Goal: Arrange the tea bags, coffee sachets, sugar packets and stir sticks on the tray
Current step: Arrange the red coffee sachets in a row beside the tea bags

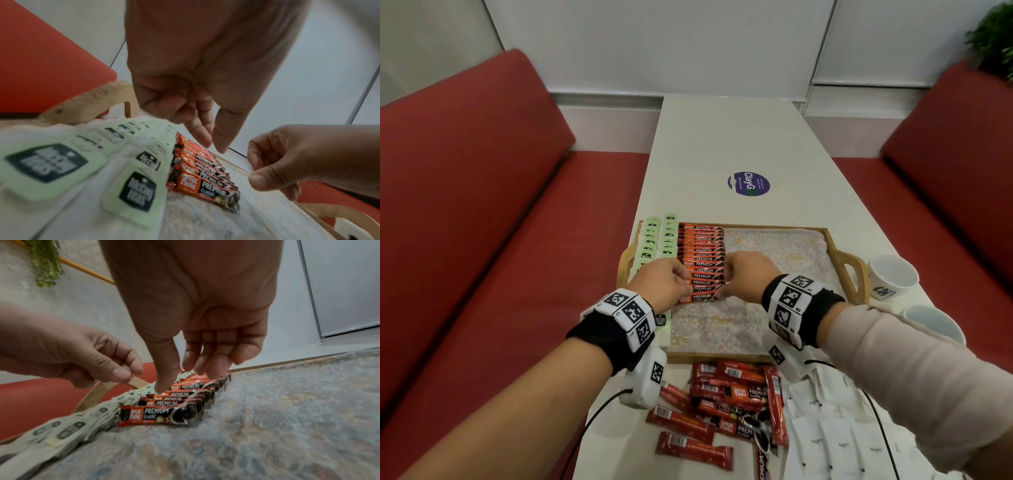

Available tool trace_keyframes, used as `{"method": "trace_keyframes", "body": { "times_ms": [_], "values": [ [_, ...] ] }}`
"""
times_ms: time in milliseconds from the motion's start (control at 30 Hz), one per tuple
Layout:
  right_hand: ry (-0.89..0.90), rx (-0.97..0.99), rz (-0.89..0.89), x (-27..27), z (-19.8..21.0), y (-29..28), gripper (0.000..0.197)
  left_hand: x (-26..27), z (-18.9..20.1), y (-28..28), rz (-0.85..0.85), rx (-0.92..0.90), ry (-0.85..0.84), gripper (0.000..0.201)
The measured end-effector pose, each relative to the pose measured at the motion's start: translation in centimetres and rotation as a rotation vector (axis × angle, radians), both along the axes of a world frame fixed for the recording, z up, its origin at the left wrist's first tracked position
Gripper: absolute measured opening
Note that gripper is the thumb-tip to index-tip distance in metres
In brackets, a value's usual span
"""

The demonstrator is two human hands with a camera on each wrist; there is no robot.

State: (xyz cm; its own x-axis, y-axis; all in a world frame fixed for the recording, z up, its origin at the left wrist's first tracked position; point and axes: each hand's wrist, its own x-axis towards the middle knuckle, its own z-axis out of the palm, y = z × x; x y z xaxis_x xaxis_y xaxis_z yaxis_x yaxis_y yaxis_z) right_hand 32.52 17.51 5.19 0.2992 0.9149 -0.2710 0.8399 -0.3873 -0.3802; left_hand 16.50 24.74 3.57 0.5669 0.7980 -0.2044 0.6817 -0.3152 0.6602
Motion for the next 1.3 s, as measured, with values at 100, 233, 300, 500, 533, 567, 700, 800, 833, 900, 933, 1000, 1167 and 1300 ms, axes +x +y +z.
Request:
{"method": "trace_keyframes", "body": {
  "times_ms": [100, 233, 300, 500, 533, 567, 700, 800, 833, 900, 933, 1000, 1167, 1300],
  "values": [
    [0.029, 0.050, -0.015, -0.5, 0.8, -1.6, 0.030, -0.6, 0.6, -1.5, 0.016, 0.013, -0.030, 0.016],
    [0.035, 0.096, -0.002, -1.7, 1.4, -4.0, 0.026, -2.0, 1.3, -3.8, 0.028, 0.005, -0.063, 0.014],
    [0.031, 0.109, 0.012, -2.5, 1.5, -5.1, 0.025, -2.8, 1.5, -4.9, 0.043, 0.016, -0.067, 0.016],
    [0.036, 0.091, 0.058, -5.1, 1.3, -8.5, 0.023, -5.0, 1.4, -8.2, 0.046, 0.054, -0.048, 0.014],
    [0.029, 0.086, 0.069, -5.6, 1.3, -9.0, 0.022, -5.3, 1.3, -8.6, 0.039, 0.056, -0.041, 0.014],
    [0.024, 0.079, 0.079, -6.1, 1.3, -9.4, 0.021, -5.6, 1.2, -8.9, 0.032, 0.055, -0.036, 0.014],
    [0.028, 0.029, 0.104, -7.8, 1.2, -10.6, 0.023, -6.3, 0.8, -9.5, -0.017, 0.033, -0.010, 0.016],
    [0.009, -0.032, 0.111, -9.1, 0.8, -11.2, 0.030, -6.7, 0.6, -9.6, -0.069, 0.018, 0.028, 0.016],
    [-0.003, -0.057, 0.115, -9.5, 0.7, -11.3, 0.033, -6.8, 0.4, -9.7, -0.087, 0.018, 0.053, 0.017],
    [-0.042, -0.100, 0.127, -10.4, 0.4, -11.8, 0.038, -7.2, 0.0, -9.9, -0.130, 0.023, 0.108, 0.024],
    [-0.050, -0.111, 0.125, -10.7, 0.2, -12.1, 0.040, -7.4, -0.3, -10.1, -0.160, 0.022, 0.140, 0.029],
    [-0.043, -0.127, 0.128, -11.6, -0.4, -12.8, 0.040, -7.8, -1.0, -10.1, -0.216, 0.017, 0.183, 0.035],
    [-0.126, -0.126, 0.128, -13.1, -1.5, -14.5, 0.034, -8.5, -2.8, -10.7, -0.364, 0.083, 0.318, 0.063],
    [-0.127, -0.052, 0.065, -14.2, -2.1, -15.3, 0.039, -8.5, -3.4, -11.2, -0.440, 0.195, 0.438, 0.092]
  ]
}}
